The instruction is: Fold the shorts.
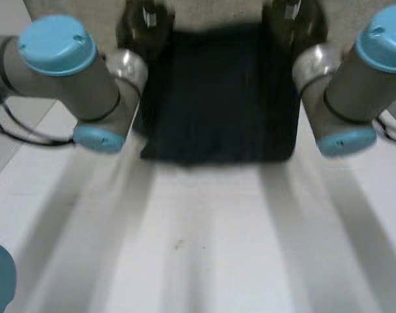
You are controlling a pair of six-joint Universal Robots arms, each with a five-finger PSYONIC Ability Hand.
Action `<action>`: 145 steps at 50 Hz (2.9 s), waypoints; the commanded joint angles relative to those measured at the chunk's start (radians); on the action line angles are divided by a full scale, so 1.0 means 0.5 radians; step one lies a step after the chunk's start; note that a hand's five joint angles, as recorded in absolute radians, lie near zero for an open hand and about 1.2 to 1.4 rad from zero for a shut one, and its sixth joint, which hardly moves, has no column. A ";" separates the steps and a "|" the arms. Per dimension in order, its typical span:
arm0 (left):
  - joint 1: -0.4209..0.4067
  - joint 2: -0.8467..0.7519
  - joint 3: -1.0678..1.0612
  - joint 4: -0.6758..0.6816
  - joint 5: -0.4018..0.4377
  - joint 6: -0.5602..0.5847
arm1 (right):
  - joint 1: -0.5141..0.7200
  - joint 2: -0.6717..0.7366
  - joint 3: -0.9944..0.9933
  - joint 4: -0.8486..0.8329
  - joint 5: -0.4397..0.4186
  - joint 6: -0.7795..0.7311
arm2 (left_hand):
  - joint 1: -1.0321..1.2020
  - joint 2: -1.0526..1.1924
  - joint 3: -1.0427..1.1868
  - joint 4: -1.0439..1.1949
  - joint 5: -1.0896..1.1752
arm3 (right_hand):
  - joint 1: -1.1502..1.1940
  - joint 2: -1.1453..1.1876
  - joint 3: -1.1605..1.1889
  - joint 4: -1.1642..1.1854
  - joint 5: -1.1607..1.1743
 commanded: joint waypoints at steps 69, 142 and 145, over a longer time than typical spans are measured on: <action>0.198 0.643 -2.179 0.123 -0.199 -0.502 | -0.183 -0.276 1.518 0.402 -0.136 0.475 | 0.107 -0.035 -0.027 -0.034 0.044 | 0.862 0.470 0.426 0.408 0.498; -0.078 -0.792 0.014 0.002 -0.067 0.262 | -0.299 0.246 0.913 -0.098 0.008 -0.206 | -1.168 -1.310 -1.302 -1.309 -1.231 | -1.043 -1.435 -1.479 -1.497 -1.407; -0.081 -0.783 0.005 0.021 -0.076 0.255 | -0.314 0.194 0.923 -0.111 0.017 -0.178 | -1.427 -1.568 -1.561 -1.567 -1.489 | -1.366 -1.758 -1.801 -1.820 -1.730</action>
